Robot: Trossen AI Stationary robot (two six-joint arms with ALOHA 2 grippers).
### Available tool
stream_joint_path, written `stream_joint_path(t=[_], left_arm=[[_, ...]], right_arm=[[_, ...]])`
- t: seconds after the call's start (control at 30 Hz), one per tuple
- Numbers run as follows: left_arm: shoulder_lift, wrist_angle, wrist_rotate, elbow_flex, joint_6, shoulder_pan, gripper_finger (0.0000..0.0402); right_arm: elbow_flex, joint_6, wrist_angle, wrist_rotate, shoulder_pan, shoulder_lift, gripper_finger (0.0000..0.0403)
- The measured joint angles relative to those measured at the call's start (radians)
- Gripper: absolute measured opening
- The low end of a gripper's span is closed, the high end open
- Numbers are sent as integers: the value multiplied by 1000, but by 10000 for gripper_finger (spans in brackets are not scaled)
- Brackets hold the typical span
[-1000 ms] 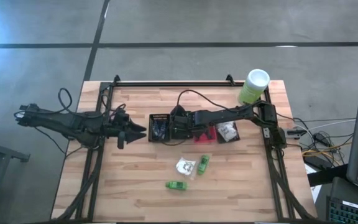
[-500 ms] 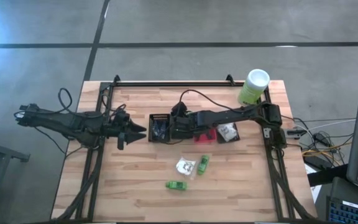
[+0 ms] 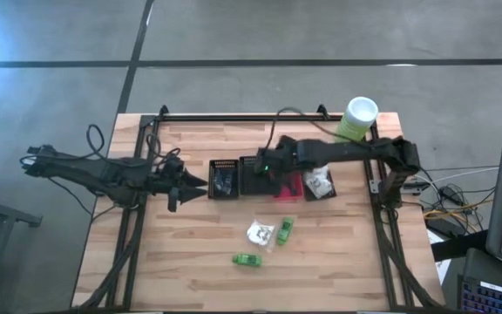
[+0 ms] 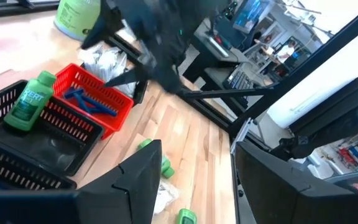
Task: Pick & Place Travel size toiletries
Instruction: Put the green shampoo into the middle black basket
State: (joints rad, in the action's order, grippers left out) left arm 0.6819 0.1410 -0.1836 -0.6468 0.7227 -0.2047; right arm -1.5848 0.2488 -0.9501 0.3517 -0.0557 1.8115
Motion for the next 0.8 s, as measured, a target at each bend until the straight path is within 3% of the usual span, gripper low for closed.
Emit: stream_joint_path(t=[0.1,0.2,0.4,0.8], left_arm=[[23,-8,0,0,4,0,209],[48,-28,0,0,5,0,209],[80,-78,13,0,5,0,209],[79,-80,12,0,-28,0,209]], right_arm=[[7,343,-3,-112,-69,-26,311],[23,508,57,-111,-124,-30,304],[71,552,169,-275,-172,37,288],[149,620,203,-285,-183,69,237]])
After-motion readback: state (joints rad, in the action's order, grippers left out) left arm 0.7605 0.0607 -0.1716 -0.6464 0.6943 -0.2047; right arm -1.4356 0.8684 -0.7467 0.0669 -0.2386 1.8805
